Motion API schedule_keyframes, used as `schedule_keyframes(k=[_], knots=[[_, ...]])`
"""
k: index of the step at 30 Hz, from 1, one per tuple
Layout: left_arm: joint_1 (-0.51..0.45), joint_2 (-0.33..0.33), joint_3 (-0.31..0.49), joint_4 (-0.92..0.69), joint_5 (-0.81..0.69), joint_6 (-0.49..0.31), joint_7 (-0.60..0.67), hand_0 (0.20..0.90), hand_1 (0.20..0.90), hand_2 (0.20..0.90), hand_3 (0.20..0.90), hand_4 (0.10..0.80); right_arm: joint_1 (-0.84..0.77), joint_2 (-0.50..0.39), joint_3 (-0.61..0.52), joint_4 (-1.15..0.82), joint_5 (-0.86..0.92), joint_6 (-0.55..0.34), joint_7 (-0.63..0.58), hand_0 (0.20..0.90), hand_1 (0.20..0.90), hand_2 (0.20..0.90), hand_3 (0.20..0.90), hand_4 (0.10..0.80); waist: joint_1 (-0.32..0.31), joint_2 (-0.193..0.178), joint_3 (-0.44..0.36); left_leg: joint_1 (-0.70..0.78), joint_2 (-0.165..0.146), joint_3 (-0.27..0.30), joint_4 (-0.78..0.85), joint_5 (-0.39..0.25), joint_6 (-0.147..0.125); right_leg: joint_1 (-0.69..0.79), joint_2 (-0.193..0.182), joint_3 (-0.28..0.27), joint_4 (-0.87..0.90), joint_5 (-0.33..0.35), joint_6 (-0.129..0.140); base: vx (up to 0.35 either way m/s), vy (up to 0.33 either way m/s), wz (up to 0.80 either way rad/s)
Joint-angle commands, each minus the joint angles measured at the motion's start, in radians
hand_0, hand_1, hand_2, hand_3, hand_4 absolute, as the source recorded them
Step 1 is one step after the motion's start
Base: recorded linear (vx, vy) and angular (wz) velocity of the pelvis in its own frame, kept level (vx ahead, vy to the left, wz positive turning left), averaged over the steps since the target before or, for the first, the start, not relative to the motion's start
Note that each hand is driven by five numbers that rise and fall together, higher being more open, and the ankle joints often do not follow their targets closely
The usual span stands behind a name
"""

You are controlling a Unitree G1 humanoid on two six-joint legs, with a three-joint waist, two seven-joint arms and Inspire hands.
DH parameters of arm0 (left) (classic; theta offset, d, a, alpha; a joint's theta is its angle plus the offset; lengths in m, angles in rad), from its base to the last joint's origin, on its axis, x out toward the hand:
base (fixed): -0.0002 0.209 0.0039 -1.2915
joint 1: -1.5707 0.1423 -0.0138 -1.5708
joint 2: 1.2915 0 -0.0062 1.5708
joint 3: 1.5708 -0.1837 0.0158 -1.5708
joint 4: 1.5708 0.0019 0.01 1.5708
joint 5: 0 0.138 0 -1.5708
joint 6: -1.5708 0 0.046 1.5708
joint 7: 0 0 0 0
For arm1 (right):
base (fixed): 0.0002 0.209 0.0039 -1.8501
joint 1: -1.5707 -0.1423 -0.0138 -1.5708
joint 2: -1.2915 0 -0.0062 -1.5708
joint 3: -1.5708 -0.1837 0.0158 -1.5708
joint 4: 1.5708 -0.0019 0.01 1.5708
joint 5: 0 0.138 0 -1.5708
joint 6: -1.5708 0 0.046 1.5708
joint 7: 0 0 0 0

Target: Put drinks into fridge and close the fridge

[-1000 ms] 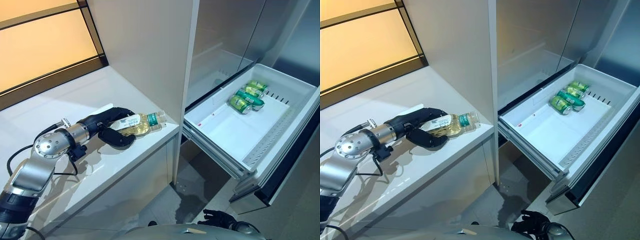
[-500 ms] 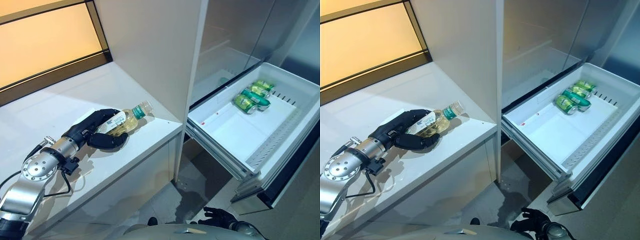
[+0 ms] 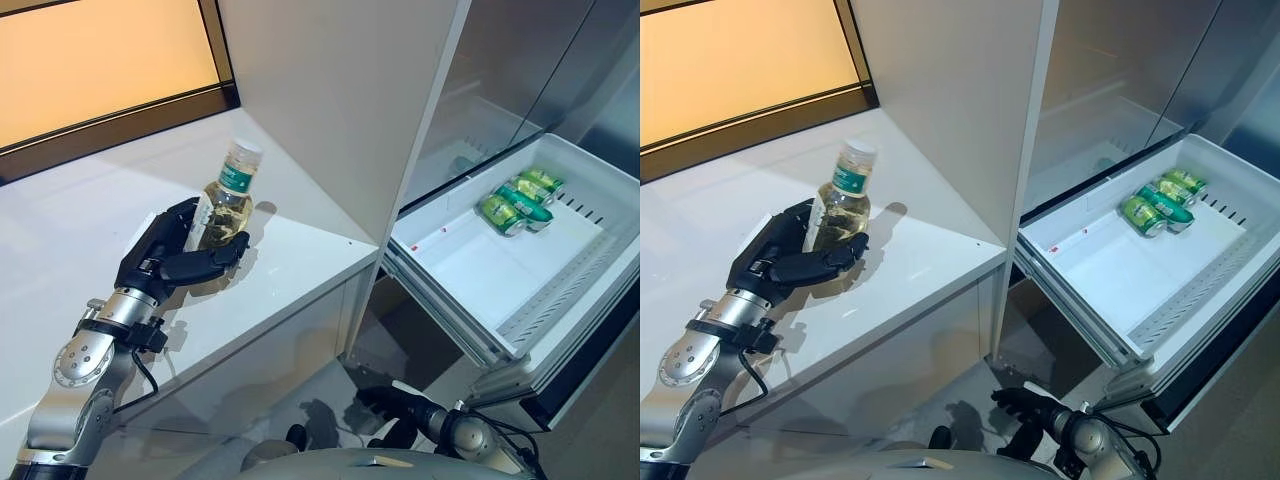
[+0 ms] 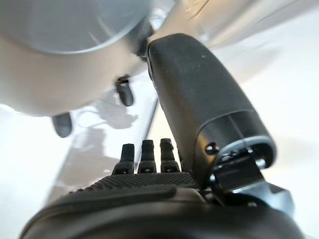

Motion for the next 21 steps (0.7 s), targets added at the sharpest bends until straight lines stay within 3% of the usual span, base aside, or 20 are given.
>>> schedule_keyframes(k=[1,5,6,9,11,12,13,14,17,21], knots=[[-0.142,-0.023,0.102,-0.085,-0.207,-0.294,-0.045,0.300,0.300,0.300,0.200,0.100,-0.042,-0.069,0.017,-0.180,0.067,-0.109,0.089,0.900,0.900,0.900,0.900,0.800,-0.025,-0.020,-0.038,0.000,-0.039,0.032,0.002,-0.079,-0.012,0.059,-0.006,0.000,0.013,-0.077,0.052,0.000,0.000,0.00],[-0.141,-0.078,0.083,-0.089,-0.238,-0.352,-0.088,0.300,0.300,0.300,0.200,0.100,-0.060,-0.106,-0.029,-0.300,0.173,-0.138,0.202,0.900,0.900,0.900,0.900,0.800,-0.033,-0.028,-0.038,0.006,-0.040,0.038,0.002,-0.080,-0.008,0.059,-0.008,0.006,0.014,-0.072,0.051,0.024,0.036,-0.02],[-0.141,-0.088,0.081,-0.088,-0.252,-0.364,-0.103,0.300,0.300,0.300,0.200,0.100,-0.068,-0.115,-0.042,-0.331,0.265,-0.059,0.305,0.900,0.900,0.900,0.900,0.800,-0.034,-0.029,-0.038,0.008,-0.040,0.040,0.002,-0.081,-0.007,0.060,-0.008,0.006,0.014,-0.071,0.051,0.018,0.032,-0.02],[-0.147,-0.121,0.070,-0.048,-0.283,-0.424,-0.157,0.300,0.300,0.300,0.200,0.100,-0.047,-0.081,-0.035,-0.218,0.299,-0.292,0.335,0.900,0.900,0.900,0.900,0.800,-0.041,-0.026,-0.031,0.012,-0.040,0.045,0.002,-0.084,-0.003,0.060,-0.006,0.013,0.015,-0.072,0.047,0.001,0.043,-0.05],[-0.157,-0.121,0.070,-0.048,-0.321,-0.418,-0.174,0.300,0.300,0.300,0.200,0.100,-0.057,-0.073,-0.021,-0.254,0.345,-0.298,0.359,0.900,0.900,0.900,0.900,0.800,-0.040,-0.026,-0.029,0.016,-0.041,0.046,0.002,-0.086,0.000,0.064,-0.009,0.010,0.014,-0.071,0.051,0.009,0.037,-0.09],[-0.174,-0.138,0.055,-0.035,-0.319,-0.417,-0.193,0.300,0.300,0.300,0.200,0.100,-0.086,-0.046,0.011,-0.247,0.492,-0.443,0.380,0.900,0.900,0.900,0.900,0.800,-0.036,-0.024,-0.031,0.016,-0.041,0.045,0.002,-0.085,0.001,0.063,-0.009,0.012,0.014,-0.069,0.053,0.027,0.048,-0.07],[-0.209,-0.166,0.013,-0.012,-0.295,-0.433,-0.196,0.300,0.300,0.300,0.200,0.100,-0.142,0.033,0.067,-0.211,0.544,-0.290,0.420,0.900,0.900,0.900,0.900,0.800,-0.027,-0.020,-0.035,0.013,-0.044,0.040,0.002,-0.084,0.004,0.062,-0.010,0.011,0.013,-0.067,0.051,0.039,0.049,-0.05],[-0.229,-0.171,-0.014,-0.008,-0.279,-0.436,-0.184,0.300,0.300,0.300,0.200,0.100,-0.174,0.067,0.101,-0.202,0.392,-0.475,0.254,0.900,0.900,0.900,0.900,0.800,-0.018,-0.018,-0.032,0.021,-0.046,0.038,0.002,-0.089,0.005,0.069,-0.011,0.010,0.013,-0.071,0.048,0.042,0.055,-0.02],[-0.254,-0.180,-0.048,-0.009,-0.277,-0.419,-0.200,0.300,0.300,0.300,0.200,0.100,-0.280,0.084,0.142,-0.229,0.543,-0.438,0.235,0.900,0.900,0.900,0.900,0.800,0.008,-0.012,-0.046,0.018,-0.047,0.032,0.002,-0.089,0.008,0.069,-0.015,0.003,0.011,-0.068,0.051,0.032,0.038,0.04],[-0.242,-0.177,-0.025,-0.022,-0.297,-0.383,-0.256,0.300,0.300,0.300,0.200,0.100,-0.316,0.072,0.073,-0.377,0.690,-0.343,0.304,0.900,0.900,0.900,0.900,0.800,0.016,-0.013,-0.050,0.021,-0.045,0.039,0.002,-0.092,0.010,0.071,-0.016,0.003,0.011,-0.069,0.052,0.004,0.007,0.01]])
